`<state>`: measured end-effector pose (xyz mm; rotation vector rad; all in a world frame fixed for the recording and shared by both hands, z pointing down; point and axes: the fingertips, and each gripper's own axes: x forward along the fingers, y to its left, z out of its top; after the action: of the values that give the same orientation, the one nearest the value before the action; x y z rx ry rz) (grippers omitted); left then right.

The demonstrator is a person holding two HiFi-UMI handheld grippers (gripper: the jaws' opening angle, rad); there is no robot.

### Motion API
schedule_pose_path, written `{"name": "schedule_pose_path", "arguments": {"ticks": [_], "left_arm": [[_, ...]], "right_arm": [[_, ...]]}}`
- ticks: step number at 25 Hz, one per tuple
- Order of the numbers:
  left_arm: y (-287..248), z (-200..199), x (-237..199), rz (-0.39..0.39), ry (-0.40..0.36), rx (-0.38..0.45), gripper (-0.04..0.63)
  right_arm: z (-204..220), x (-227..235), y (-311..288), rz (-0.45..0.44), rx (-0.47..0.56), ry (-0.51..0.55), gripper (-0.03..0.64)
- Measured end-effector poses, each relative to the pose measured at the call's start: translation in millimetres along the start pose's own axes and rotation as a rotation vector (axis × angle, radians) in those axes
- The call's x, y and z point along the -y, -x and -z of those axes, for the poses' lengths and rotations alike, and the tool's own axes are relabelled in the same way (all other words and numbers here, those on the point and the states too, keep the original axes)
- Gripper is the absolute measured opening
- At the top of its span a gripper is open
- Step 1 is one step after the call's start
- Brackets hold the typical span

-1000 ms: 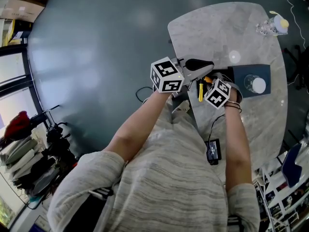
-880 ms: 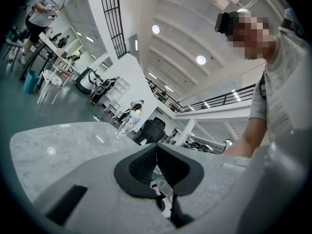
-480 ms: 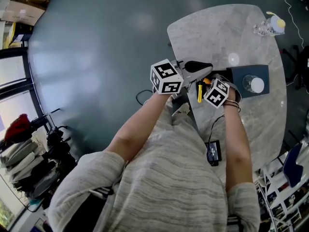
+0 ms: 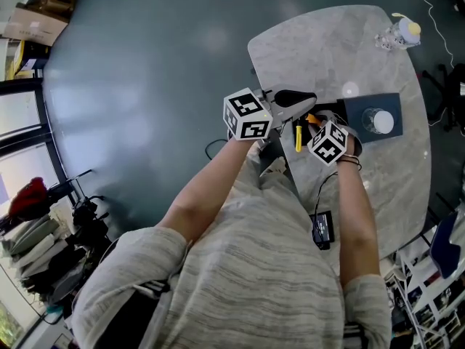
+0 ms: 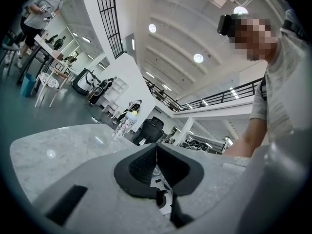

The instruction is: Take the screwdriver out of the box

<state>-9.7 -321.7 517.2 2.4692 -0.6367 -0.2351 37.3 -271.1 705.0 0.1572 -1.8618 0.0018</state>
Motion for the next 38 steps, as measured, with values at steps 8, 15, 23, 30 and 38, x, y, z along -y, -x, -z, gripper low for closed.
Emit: {"name": "schedule_pose_path", "arguments": {"ticks": [8,15,23,30,38], "left_arm": [[-1.7,-8.4,13.7,0.012,-0.007,0.022,0.017],[-7.0,-8.0,27.5,0.012,-0.061,-0.013,0.017],[-11.2,-5.2,43.2,0.006,-0.078,-0.021,0.017],[-11.2,-6.4,58.6,-0.004,-0.110,-0.028,0.018],[-11.6,1.5,73.6,-0.021,-0.147,-0.059,0.018]], "right_arm": [[-6.4,14.6,34.5,0.104,0.158,-0.135,0.107],[-10.5,25.7,67.2,0.184,0.297,-0.273,0.107],[-12.2,34.7,104.4,0.252,0.452,-0.395,0.106],[-10.1,39.2,139.4,0.304,0.567,-0.486,0.106],[-1.1,37.3,174.2,0.354,0.682,-0.564,0.106]]}}
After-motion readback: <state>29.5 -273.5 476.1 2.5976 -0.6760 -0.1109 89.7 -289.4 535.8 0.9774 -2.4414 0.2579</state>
